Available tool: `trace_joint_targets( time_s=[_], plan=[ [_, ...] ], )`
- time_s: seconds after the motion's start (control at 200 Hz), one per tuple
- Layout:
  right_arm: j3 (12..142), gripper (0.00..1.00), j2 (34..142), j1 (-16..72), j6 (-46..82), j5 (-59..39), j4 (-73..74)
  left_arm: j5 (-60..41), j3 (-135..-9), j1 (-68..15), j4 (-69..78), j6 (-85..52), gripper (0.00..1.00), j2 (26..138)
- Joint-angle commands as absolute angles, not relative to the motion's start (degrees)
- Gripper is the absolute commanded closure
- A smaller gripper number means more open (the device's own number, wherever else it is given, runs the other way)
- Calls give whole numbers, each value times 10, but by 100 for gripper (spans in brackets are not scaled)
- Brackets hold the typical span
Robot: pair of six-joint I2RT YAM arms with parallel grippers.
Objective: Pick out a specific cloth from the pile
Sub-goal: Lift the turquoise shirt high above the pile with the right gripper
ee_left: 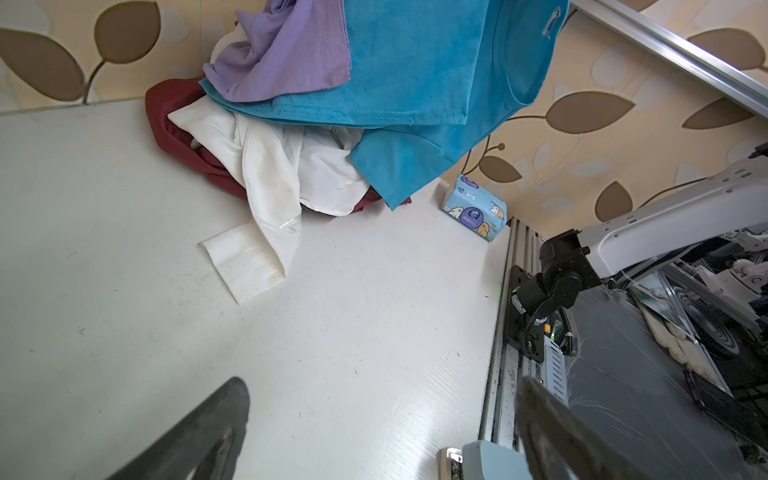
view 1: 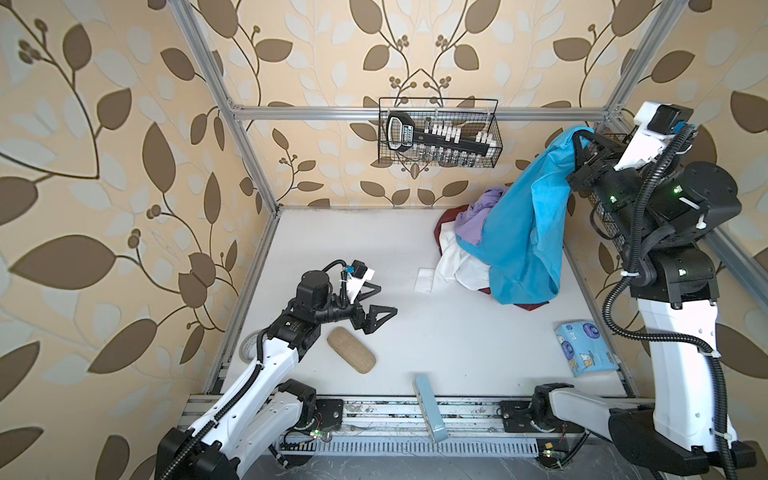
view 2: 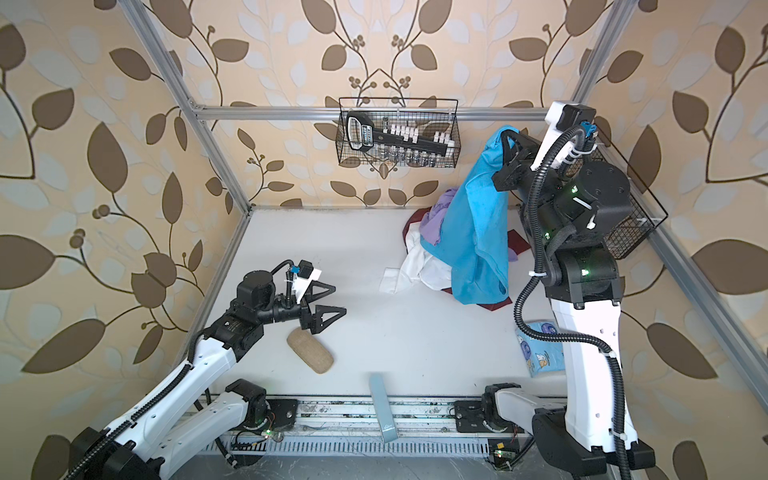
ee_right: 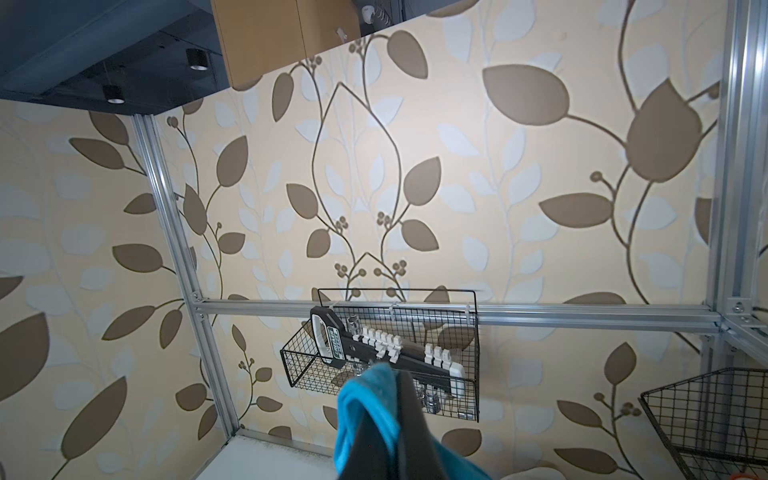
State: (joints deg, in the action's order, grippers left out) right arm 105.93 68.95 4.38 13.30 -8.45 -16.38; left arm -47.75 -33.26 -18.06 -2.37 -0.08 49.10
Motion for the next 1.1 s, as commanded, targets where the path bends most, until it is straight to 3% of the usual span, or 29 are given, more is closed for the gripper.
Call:
trace_joint_targets(
  time_s=[0.0, 1.095],
  plan=[
    [1095, 100, 692, 47, 151, -111, -115, -483, -352, -185, -17, 12, 1, 481],
    [1226, 100, 775, 46, 308, -270, 27, -487, -346, -192, -7, 18, 1, 467]
  ],
)
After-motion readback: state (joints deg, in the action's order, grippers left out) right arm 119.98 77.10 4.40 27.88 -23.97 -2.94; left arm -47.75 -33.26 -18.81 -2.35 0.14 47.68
